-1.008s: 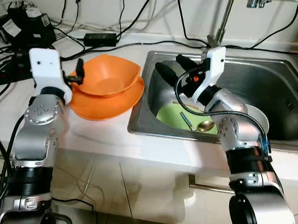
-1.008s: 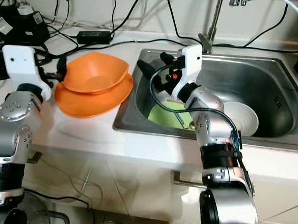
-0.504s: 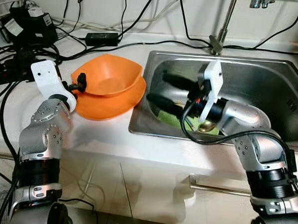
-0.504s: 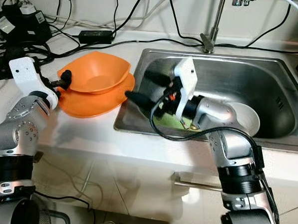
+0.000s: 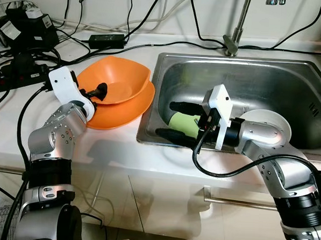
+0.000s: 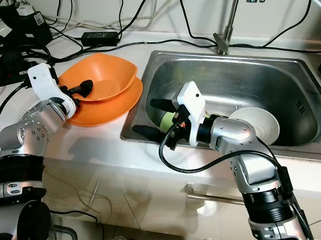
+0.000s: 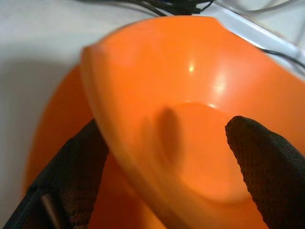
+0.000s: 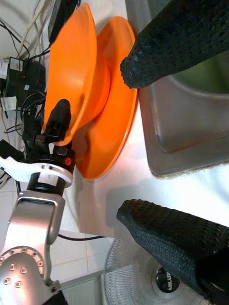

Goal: Kitchen organization

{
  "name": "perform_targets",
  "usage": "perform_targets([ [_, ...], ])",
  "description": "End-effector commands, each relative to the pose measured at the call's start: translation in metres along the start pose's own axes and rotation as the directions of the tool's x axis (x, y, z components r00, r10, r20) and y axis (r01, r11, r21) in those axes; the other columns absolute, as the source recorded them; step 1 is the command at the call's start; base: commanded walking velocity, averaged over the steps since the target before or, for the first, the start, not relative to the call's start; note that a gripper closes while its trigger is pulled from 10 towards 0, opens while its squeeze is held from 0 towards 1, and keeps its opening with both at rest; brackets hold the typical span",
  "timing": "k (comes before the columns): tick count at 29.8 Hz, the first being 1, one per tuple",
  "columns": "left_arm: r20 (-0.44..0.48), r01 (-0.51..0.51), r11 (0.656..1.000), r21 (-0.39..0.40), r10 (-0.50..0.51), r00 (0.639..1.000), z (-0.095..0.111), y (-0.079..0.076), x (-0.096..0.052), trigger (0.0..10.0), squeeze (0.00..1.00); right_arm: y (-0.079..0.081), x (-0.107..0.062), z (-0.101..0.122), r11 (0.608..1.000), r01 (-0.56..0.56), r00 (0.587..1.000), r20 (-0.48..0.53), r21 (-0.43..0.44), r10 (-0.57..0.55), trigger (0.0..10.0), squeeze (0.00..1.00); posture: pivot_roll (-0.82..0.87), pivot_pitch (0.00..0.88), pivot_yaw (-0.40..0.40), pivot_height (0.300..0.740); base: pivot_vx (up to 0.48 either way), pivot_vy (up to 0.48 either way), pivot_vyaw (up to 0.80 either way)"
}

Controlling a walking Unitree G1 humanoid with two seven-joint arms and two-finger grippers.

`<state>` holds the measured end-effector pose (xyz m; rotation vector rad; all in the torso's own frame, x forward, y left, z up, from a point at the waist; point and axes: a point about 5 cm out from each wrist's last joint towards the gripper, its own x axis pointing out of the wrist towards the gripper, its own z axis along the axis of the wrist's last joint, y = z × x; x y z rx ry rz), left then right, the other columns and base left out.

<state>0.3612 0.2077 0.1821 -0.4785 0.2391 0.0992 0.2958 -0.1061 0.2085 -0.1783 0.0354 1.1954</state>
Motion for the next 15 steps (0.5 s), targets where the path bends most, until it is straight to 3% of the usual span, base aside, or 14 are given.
perform_targets([
  [1,-0.043,-0.021,0.999,-0.035,0.020,0.999,-0.0054,0.0025,0.0015,10.0,0.00,0.0041,0.0020,0.0010,1.000,-0.022,1.000,-0.010,-0.020,0.022,10.0,0.00,-0.02,0.061,0.119,0.740,0.000,0.000,0.00],
  [4,-0.064,-0.021,0.992,-0.127,0.013,0.998,-0.0092,0.0010,0.0029,10.0,0.00,0.0044,0.0026,0.0020,1.000,-0.018,1.000,-0.006,-0.024,0.018,10.0,0.00,-0.02,0.061,0.120,0.740,0.000,0.000,0.00],
  [5,-0.070,-0.018,0.987,-0.157,0.007,0.998,-0.0091,0.0011,0.0035,4.6,0.00,0.0045,0.0026,0.0020,1.000,-0.017,1.000,-0.006,-0.026,0.017,10.0,0.00,-0.02,0.061,0.120,0.740,0.000,0.000,0.00],
  [6,-0.070,-0.018,0.985,-0.173,0.006,0.998,-0.0076,0.0011,0.0034,2.5,0.00,0.0045,0.0027,0.0019,0.999,-0.016,1.000,-0.008,-0.028,0.016,10.0,0.00,-0.02,0.060,0.121,0.740,0.000,0.000,0.00],
  [7,-0.070,-0.018,0.985,-0.173,0.006,0.998,-0.0076,0.0011,0.0034,2.5,0.00,0.0045,0.0027,0.0019,0.999,-0.016,1.000,-0.008,-0.028,0.016,10.0,0.00,-0.02,0.060,0.121,0.740,0.000,0.000,0.00],
  [8,-0.070,-0.018,0.981,-0.191,0.004,0.998,-0.0062,0.0010,0.0033,0.5,0.00,0.0045,0.0028,0.0017,0.999,-0.016,1.000,-0.010,-0.030,0.015,10.0,0.00,-0.02,0.059,0.121,0.740,0.000,0.000,0.00],
  [9,-0.071,-0.021,0.979,-0.205,0.007,0.997,-0.0048,0.0022,0.0038,0.0,0.00,0.0044,0.0030,0.0016,0.999,-0.014,1.000,-0.010,-0.031,0.014,10.0,0.00,-0.02,0.058,0.122,0.740,0.000,0.000,0.00],
  [15,-0.062,-0.053,0.964,-0.262,0.038,0.997,-0.0039,0.0069,0.0038,0.0,0.00,0.0037,0.0043,-0.0006,0.999,-0.006,1.000,-0.014,-0.036,0.005,10.0,0.00,-0.02,0.051,0.122,0.740,0.000,0.000,0.00],
])
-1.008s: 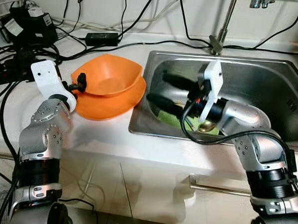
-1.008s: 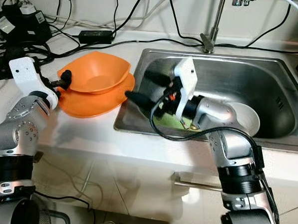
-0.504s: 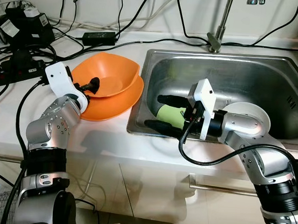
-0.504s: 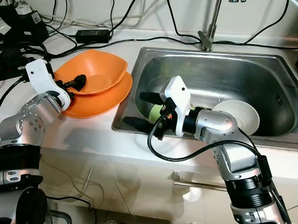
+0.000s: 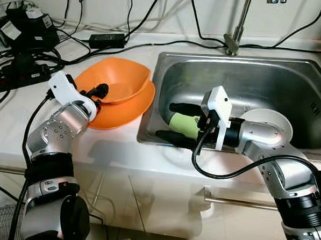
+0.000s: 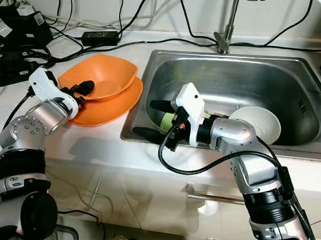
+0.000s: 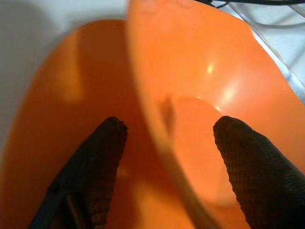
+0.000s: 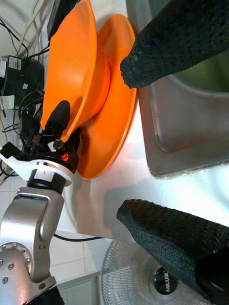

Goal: Kitchen organization

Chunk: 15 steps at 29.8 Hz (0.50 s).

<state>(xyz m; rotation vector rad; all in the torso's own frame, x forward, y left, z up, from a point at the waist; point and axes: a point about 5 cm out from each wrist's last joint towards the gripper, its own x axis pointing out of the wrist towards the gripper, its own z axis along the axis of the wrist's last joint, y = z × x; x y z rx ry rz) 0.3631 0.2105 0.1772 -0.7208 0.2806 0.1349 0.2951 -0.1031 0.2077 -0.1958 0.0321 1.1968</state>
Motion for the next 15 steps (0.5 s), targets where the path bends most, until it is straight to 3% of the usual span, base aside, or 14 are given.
perform_targets([
  [1,-0.005,-0.028,0.999,-0.024,0.028,1.000,-0.0007,0.0027,0.0007,0.0,0.00,0.0019,0.0017,-0.0003,1.000,-0.004,1.000,-0.007,-0.021,0.004,10.0,0.00,-0.02,0.051,0.122,0.740,0.000,0.000,0.00],
  [15,0.004,-0.041,0.996,-0.074,0.041,0.999,0.0039,0.0044,0.0004,0.0,0.00,0.0003,0.0044,-0.0018,0.999,0.001,1.000,-0.010,-0.032,-0.001,10.0,0.00,-0.02,0.041,0.119,0.740,0.000,0.000,0.00],
])
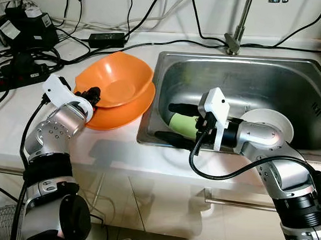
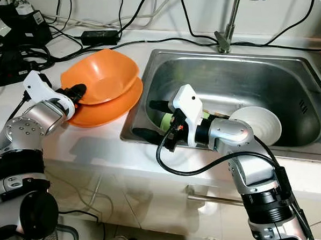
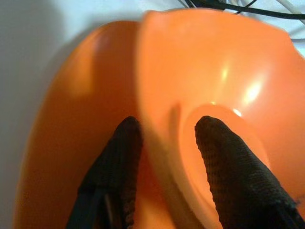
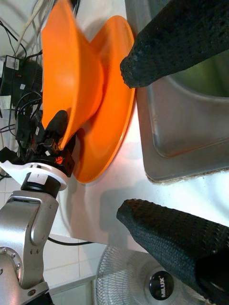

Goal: Kitchen organization

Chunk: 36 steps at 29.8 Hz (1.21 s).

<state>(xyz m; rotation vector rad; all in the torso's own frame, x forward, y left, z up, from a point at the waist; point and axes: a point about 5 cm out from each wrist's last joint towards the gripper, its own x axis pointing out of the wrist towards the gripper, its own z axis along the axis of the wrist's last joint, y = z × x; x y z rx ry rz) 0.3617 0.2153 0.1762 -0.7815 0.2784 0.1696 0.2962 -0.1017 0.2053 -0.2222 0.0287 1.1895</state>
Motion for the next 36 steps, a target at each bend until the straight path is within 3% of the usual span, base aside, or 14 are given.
perform_targets([
  [1,-0.001,-0.018,1.000,-0.010,0.018,1.000,0.002,0.000,0.001,0.0,0.00,0.000,0.002,0.000,1.000,-0.005,1.000,0.002,-0.011,0.005,10.0,0.00,-0.02,0.041,0.119,0.740,0.000,0.000,0.00],
  [6,0.034,-0.040,0.999,-0.004,0.040,0.999,0.005,0.001,0.001,0.0,0.00,0.000,0.003,-0.001,1.000,-0.003,1.000,-0.001,-0.013,0.003,10.0,0.00,-0.02,0.040,0.118,0.740,0.000,0.000,0.00],
  [22,0.098,0.018,1.000,-0.011,-0.017,0.995,0.006,-0.005,0.000,0.0,0.00,-0.001,0.003,-0.004,1.000,0.000,1.000,-0.011,-0.011,0.000,10.0,0.00,-0.03,0.046,0.115,0.740,0.000,0.000,0.00],
  [30,0.237,0.118,0.993,0.015,-0.119,0.964,0.021,-0.019,-0.006,0.0,0.00,-0.002,0.003,-0.006,1.000,0.006,1.000,-0.017,-0.015,-0.006,10.0,0.00,-0.03,0.045,0.112,0.740,0.000,0.000,0.00],
  [33,0.225,0.128,0.991,0.046,-0.136,0.965,0.019,-0.022,-0.007,0.0,0.00,-0.003,0.003,-0.006,1.000,0.008,1.000,-0.018,-0.016,-0.008,10.0,0.00,-0.03,0.045,0.112,0.740,0.000,0.000,0.00],
  [35,0.157,0.112,0.990,0.082,-0.124,0.980,0.010,-0.022,-0.005,0.0,0.00,-0.003,0.003,-0.006,1.000,0.009,1.000,-0.020,-0.018,-0.010,10.0,0.00,-0.03,0.045,0.112,0.740,0.000,0.000,0.00],
  [36,0.143,0.111,0.990,0.088,-0.123,0.982,0.009,-0.022,-0.004,2.7,0.00,-0.003,0.003,-0.007,1.000,0.010,1.000,-0.022,-0.019,-0.011,10.0,0.00,-0.03,0.045,0.111,0.740,0.000,0.000,0.00],
])
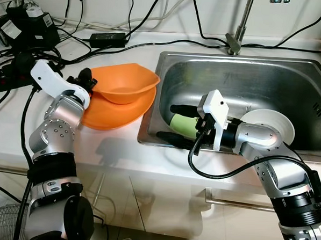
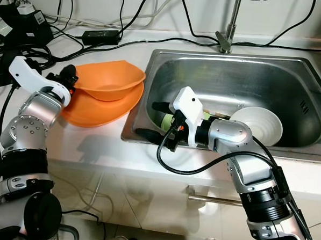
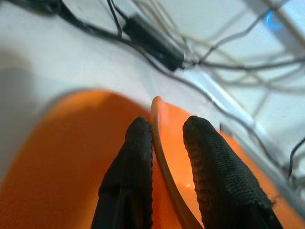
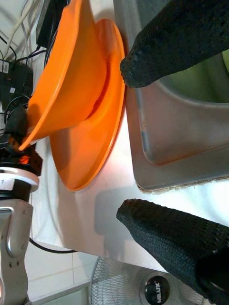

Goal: Kitchen organization

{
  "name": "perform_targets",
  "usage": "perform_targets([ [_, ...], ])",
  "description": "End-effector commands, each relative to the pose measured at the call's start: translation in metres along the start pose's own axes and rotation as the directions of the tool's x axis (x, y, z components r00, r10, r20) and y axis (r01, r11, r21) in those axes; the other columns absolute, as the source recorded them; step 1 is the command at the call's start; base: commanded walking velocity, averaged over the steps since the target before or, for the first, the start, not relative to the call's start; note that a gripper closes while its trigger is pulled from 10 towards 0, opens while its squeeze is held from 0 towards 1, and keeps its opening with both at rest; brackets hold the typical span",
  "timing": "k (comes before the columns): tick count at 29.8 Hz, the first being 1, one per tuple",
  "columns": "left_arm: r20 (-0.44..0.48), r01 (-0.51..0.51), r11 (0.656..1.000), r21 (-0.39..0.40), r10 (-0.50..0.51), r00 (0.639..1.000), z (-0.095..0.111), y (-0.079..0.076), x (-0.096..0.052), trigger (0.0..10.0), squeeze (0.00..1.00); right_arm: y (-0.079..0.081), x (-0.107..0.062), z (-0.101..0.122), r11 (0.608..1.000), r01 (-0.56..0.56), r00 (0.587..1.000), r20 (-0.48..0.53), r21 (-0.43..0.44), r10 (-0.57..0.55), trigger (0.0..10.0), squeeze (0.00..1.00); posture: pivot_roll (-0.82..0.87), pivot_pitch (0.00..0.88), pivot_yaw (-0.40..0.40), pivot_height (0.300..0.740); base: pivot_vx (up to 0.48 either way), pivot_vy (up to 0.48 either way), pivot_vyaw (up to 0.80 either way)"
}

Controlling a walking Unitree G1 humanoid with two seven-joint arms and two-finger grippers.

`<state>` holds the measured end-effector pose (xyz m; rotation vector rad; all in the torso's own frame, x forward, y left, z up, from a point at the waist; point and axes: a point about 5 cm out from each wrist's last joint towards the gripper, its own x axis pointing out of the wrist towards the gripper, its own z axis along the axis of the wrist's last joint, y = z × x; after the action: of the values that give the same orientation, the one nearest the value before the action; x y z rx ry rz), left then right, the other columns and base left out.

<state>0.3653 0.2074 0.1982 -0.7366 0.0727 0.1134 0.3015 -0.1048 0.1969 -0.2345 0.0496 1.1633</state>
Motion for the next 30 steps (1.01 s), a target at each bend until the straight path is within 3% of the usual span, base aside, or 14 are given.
perform_targets([
  [1,-0.033,-0.003,0.999,0.048,0.004,0.999,-0.002,0.000,0.000,3.8,0.16,0.002,0.003,0.002,1.000,-0.011,1.000,0.002,-0.023,0.011,10.0,0.00,-0.03,0.044,0.112,0.740,0.000,0.000,0.00],
  [2,-0.040,-0.010,0.998,0.055,0.012,0.999,-0.003,0.001,0.001,10.0,1.00,0.001,0.003,0.002,1.000,-0.010,1.000,0.000,-0.024,0.010,10.0,0.00,-0.03,0.044,0.112,0.740,0.000,0.000,0.00],
  [17,-0.188,-0.022,0.998,0.065,0.034,0.981,-0.022,0.010,0.000,10.0,1.00,0.000,0.004,-0.001,1.000,0.001,1.000,-0.006,-0.029,-0.001,10.0,0.00,-0.02,0.045,0.119,0.740,0.000,0.000,0.00],
  [18,-0.228,-0.024,1.000,0.015,0.027,0.973,-0.024,0.011,0.000,10.0,0.43,0.000,0.004,-0.001,1.000,0.001,1.000,-0.007,-0.030,-0.001,10.0,0.00,-0.02,0.045,0.119,0.740,0.000,0.000,0.00],
  [19,-0.254,-0.025,0.999,-0.021,0.019,0.967,-0.026,0.012,-0.001,10.0,0.43,0.000,0.004,-0.001,1.000,0.002,1.000,-0.007,-0.030,-0.002,10.0,0.00,-0.02,0.045,0.119,0.740,0.000,0.000,0.00],
  [20,-0.278,-0.033,0.998,-0.048,0.018,0.960,-0.026,0.015,-0.001,10.0,0.00,0.000,0.004,-0.001,1.000,0.001,1.000,-0.008,-0.030,-0.001,10.0,0.00,-0.02,0.047,0.123,0.740,0.000,0.000,0.00],
  [26,-0.310,-0.056,0.997,-0.049,0.038,0.950,-0.012,0.027,0.002,10.0,0.00,0.001,0.004,-0.003,1.000,0.002,1.000,-0.012,-0.031,-0.002,10.0,0.00,-0.02,0.052,0.135,0.740,0.000,0.000,0.00],
  [27,-0.316,-0.054,0.997,-0.047,0.036,0.948,-0.009,0.028,0.003,8.6,0.00,0.001,0.004,-0.003,1.000,0.002,1.000,-0.012,-0.031,-0.003,10.0,0.00,-0.01,0.054,0.141,0.740,0.000,0.000,0.00],
  [28,-0.316,-0.054,0.997,-0.047,0.036,0.948,-0.009,0.028,0.003,8.6,0.00,0.001,0.004,-0.003,1.000,0.002,1.000,-0.012,-0.031,-0.003,10.0,0.00,-0.01,0.054,0.141,0.740,0.000,0.000,0.00],
  [29,-0.331,-0.050,0.998,-0.043,0.033,0.943,-0.007,0.029,0.002,2.0,0.00,0.001,0.003,-0.003,1.000,0.004,1.000,-0.013,-0.030,-0.004,10.0,0.00,-0.01,0.056,0.145,0.740,0.000,0.000,0.00],
  [30,-0.331,-0.050,0.998,-0.043,0.033,0.943,-0.007,0.029,0.002,2.0,0.00,0.001,0.003,-0.003,1.000,0.004,1.000,-0.013,-0.030,-0.004,10.0,0.00,-0.01,0.056,0.145,0.740,0.000,0.000,0.00],
])
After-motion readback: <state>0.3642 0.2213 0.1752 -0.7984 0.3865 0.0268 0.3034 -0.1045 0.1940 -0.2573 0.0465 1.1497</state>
